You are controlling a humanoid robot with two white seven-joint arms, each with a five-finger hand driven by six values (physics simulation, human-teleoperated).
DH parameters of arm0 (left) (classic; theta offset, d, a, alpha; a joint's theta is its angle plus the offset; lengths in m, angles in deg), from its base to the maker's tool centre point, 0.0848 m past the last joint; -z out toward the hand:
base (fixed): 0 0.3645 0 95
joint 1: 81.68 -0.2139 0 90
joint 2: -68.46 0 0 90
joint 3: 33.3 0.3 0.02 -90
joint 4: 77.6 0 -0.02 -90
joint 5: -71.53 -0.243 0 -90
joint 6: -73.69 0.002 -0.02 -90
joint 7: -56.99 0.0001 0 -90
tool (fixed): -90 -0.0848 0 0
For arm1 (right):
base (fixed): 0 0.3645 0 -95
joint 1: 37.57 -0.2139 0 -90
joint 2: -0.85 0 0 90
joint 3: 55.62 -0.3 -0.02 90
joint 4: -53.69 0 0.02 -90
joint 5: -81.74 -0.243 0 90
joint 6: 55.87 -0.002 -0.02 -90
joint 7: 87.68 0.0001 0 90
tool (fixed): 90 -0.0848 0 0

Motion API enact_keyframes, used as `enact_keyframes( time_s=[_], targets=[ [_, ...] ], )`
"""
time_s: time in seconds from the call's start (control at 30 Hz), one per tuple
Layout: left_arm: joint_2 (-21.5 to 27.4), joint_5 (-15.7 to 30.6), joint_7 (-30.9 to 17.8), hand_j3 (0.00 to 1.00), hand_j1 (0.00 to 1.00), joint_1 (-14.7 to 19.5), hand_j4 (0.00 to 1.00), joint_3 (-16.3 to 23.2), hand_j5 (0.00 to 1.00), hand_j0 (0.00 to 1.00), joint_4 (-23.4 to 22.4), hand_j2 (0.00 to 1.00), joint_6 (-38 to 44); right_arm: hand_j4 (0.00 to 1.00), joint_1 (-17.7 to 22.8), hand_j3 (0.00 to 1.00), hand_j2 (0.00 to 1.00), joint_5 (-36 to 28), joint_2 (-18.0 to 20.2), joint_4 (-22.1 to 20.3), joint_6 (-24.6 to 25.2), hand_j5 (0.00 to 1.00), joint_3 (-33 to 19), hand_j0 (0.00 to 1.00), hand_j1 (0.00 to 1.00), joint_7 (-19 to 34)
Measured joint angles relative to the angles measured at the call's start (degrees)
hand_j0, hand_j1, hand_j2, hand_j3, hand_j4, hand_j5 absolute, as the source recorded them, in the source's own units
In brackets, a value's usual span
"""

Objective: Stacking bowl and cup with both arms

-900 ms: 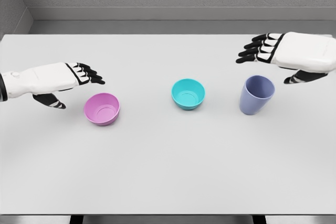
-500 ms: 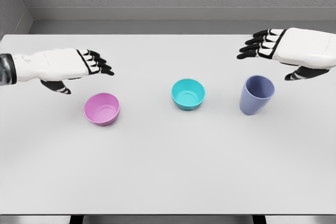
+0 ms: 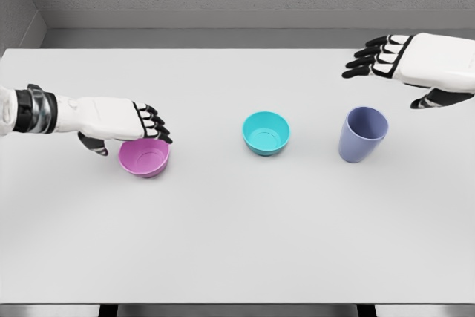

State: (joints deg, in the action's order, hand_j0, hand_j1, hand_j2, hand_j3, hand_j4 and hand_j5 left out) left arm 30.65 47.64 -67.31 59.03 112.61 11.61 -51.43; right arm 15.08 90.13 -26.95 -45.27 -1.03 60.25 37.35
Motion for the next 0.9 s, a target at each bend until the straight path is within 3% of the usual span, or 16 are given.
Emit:
enact_keyframes(
  time_s=[0.57,0.9],
  targets=[
    [-1.25,-0.18,-0.01,1.00,1.00,-0.18,1.00,1.89,1.00,1.00,-0.23,1.00,0.00,1.00,-0.17,1.00,1.00,0.24,0.05,0.39,0.00,1.00,3.34,1.00,1.00,0.00],
    [-1.43,-0.94,-0.16,1.00,1.00,-0.61,1.00,2.22,1.00,1.00,-0.59,1.00,0.00,1.00,-0.26,1.00,1.00,1.15,0.04,0.28,0.00,1.00,7.94,1.00,1.00,0.00]
  ],
)
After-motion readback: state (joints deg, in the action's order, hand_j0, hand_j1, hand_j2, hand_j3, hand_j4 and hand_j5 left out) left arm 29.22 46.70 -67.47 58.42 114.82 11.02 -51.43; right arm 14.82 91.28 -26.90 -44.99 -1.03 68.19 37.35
